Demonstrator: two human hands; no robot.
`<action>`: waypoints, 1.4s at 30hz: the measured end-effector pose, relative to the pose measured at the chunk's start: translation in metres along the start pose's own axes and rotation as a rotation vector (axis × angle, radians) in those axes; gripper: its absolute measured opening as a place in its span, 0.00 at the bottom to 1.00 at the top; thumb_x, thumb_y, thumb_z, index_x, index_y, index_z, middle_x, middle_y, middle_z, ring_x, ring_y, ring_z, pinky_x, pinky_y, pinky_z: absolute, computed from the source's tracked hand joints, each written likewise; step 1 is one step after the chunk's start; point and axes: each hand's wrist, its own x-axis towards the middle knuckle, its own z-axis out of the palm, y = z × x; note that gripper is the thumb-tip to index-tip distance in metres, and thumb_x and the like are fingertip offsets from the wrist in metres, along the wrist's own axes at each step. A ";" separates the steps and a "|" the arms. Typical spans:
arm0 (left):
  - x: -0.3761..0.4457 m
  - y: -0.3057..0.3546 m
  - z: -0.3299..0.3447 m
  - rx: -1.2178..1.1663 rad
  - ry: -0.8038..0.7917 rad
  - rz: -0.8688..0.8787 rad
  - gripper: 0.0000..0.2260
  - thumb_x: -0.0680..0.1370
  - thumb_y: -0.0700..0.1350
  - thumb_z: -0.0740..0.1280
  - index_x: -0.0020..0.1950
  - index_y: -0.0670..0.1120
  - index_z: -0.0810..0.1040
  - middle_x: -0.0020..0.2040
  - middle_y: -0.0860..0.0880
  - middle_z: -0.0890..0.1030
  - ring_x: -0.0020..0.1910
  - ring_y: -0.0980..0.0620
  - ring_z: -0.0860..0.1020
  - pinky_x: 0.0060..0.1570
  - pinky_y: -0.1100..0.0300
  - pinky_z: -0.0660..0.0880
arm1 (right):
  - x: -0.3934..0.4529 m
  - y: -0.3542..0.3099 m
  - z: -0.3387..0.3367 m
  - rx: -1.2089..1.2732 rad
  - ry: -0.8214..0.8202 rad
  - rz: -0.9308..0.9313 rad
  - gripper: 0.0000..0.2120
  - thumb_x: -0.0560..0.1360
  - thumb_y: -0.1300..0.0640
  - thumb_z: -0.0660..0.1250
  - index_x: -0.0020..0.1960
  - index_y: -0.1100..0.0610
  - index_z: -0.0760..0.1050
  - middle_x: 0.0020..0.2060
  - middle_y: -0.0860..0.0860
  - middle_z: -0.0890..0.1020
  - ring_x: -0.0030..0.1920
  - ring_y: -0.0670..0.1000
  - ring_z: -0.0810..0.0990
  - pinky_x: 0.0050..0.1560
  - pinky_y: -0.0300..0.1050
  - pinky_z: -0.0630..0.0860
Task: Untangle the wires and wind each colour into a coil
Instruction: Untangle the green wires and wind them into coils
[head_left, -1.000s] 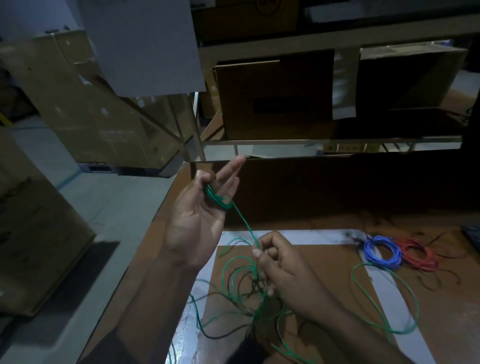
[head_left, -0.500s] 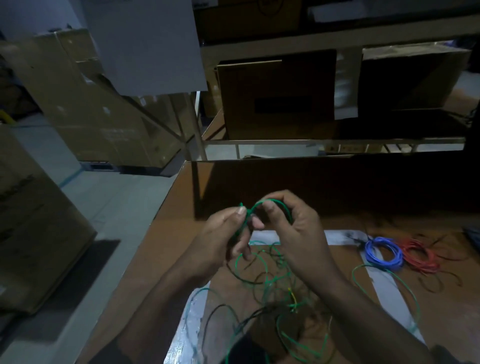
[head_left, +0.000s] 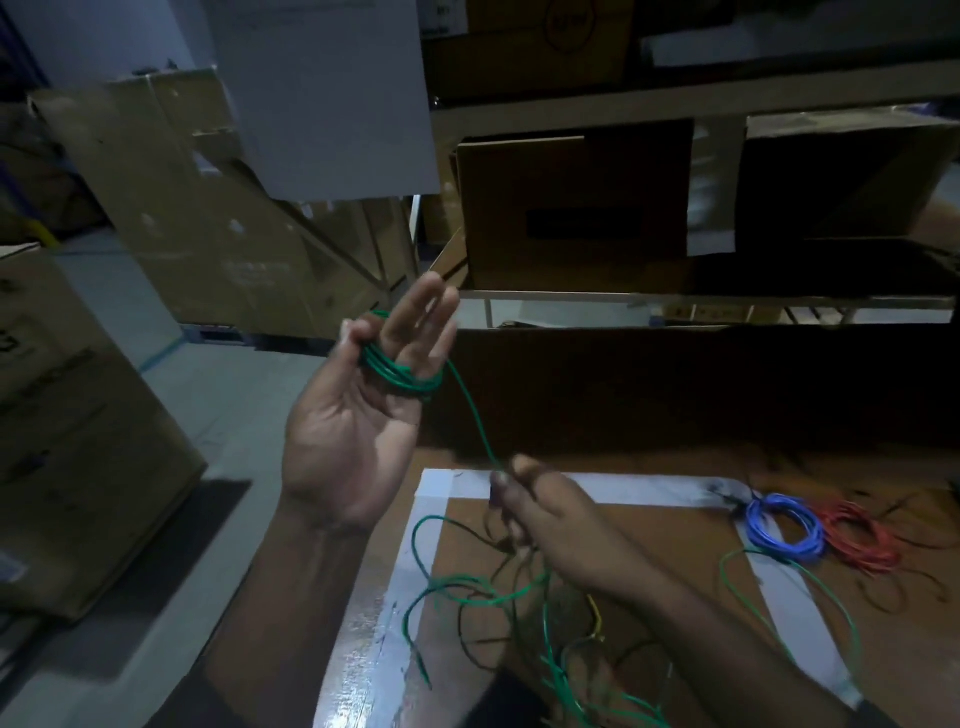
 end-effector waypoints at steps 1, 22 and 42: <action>0.002 0.001 -0.002 0.076 0.021 0.027 0.17 0.89 0.46 0.46 0.50 0.46 0.72 0.71 0.36 0.76 0.73 0.41 0.73 0.76 0.45 0.65 | -0.005 0.003 0.001 -0.044 -0.023 0.014 0.14 0.85 0.47 0.57 0.48 0.56 0.71 0.32 0.48 0.73 0.31 0.47 0.74 0.37 0.46 0.75; -0.022 -0.024 -0.011 0.851 -0.102 -0.417 0.15 0.86 0.48 0.56 0.47 0.42 0.76 0.28 0.51 0.68 0.26 0.59 0.66 0.33 0.67 0.73 | 0.001 -0.033 -0.046 -0.498 0.440 -0.274 0.12 0.81 0.42 0.61 0.45 0.47 0.76 0.29 0.47 0.79 0.30 0.47 0.78 0.34 0.52 0.75; -0.002 -0.009 0.004 -0.012 0.069 -0.113 0.15 0.89 0.47 0.47 0.53 0.44 0.71 0.77 0.35 0.68 0.78 0.38 0.67 0.77 0.46 0.64 | -0.022 0.013 0.007 -0.023 0.224 -0.092 0.09 0.84 0.43 0.54 0.56 0.47 0.67 0.33 0.43 0.70 0.32 0.43 0.67 0.35 0.47 0.65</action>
